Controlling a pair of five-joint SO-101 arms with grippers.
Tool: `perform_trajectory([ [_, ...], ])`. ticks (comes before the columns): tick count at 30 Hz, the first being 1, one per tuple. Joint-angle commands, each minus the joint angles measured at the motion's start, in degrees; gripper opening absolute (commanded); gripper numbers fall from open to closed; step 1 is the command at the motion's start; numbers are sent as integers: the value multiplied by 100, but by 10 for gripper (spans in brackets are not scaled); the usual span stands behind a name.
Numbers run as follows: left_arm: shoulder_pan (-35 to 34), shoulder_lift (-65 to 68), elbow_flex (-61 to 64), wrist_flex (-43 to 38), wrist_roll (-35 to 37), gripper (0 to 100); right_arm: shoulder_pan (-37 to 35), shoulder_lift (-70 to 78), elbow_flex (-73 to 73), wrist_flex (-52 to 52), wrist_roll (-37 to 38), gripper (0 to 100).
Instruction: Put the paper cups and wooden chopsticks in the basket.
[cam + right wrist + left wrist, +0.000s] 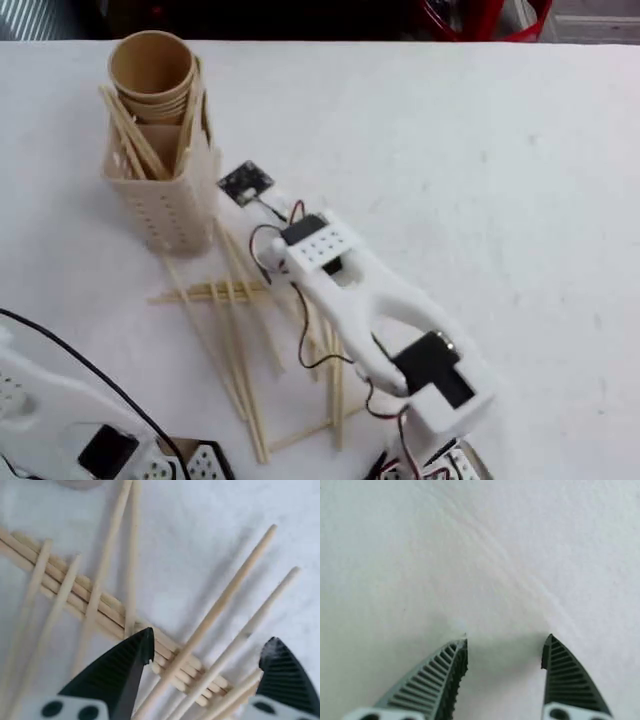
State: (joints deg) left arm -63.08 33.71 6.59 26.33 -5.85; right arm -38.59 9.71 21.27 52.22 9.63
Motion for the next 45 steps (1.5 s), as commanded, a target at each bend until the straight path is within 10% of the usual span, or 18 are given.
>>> perform_trajectory([
  [1, 84, 66, -18, -211, 88, 244, 251, 400, -308, -391, -88, 337],
  [8, 84, 66, -18, -211, 88, 244, 338, 505, -334, -391, -114, 15],
  [45, 101, 92, -18, -237, 88, 244, 585, -4207, 1037, -382, -79, 17],
])
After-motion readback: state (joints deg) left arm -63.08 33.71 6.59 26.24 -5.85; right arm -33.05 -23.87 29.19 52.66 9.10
